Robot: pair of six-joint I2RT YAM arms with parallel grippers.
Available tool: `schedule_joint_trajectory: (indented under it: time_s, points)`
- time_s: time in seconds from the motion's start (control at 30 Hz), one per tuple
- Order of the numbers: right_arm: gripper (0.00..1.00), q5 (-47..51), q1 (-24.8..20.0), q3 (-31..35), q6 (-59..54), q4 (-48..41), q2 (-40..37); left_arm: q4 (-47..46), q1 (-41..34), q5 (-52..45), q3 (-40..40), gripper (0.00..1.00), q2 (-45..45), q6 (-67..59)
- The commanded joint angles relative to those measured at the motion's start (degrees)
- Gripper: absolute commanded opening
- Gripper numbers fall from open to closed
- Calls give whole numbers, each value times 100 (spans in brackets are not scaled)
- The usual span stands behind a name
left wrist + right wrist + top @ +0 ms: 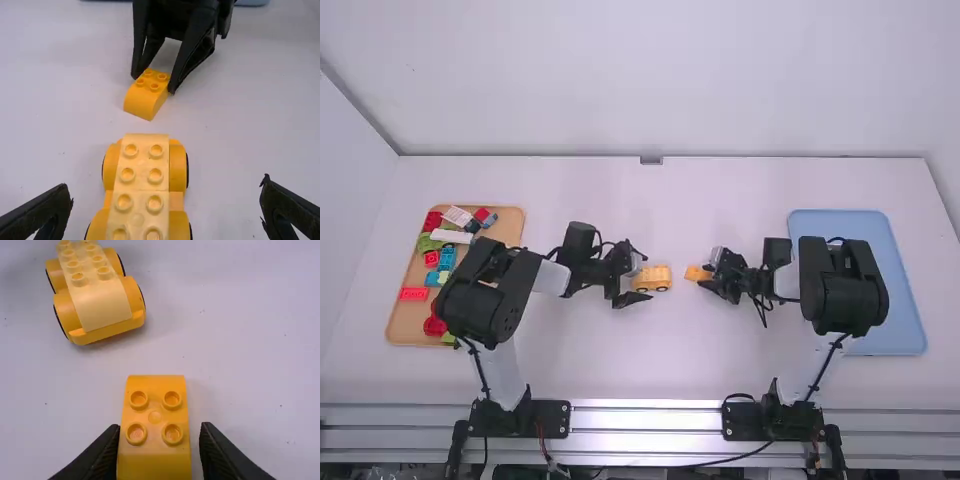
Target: Assemble lego blocks to make yellow taxi
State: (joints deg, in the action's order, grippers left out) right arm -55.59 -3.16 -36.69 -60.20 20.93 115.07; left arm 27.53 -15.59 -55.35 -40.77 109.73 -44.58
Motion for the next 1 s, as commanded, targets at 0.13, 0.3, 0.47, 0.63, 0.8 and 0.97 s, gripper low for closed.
schedule_joint_trajectory:
  time_s: [0.13,0.3,0.47,0.63,0.8,0.97]
  points:
    - [33,37,22,-74,-79,-138,76,-2,-15,-44,-22,99,74,-22]
    - [31,-428,-42,-90,-219,-164,44,-50,-17,68,-20,99,87,-24]
    - [31,-1119,-35,-85,-219,-219,-382,162,-15,229,-20,99,310,-20]
    - [31,-850,291,-85,-46,-234,-890,708,-22,-22,-74,99,817,-22]
    - [31,-533,826,-114,-50,-210,-1084,949,-22,-131,-295,99,1224,20]
    - [30,-258,1172,-396,-157,-765,-1082,885,-105,-236,-555,100,1486,-17]
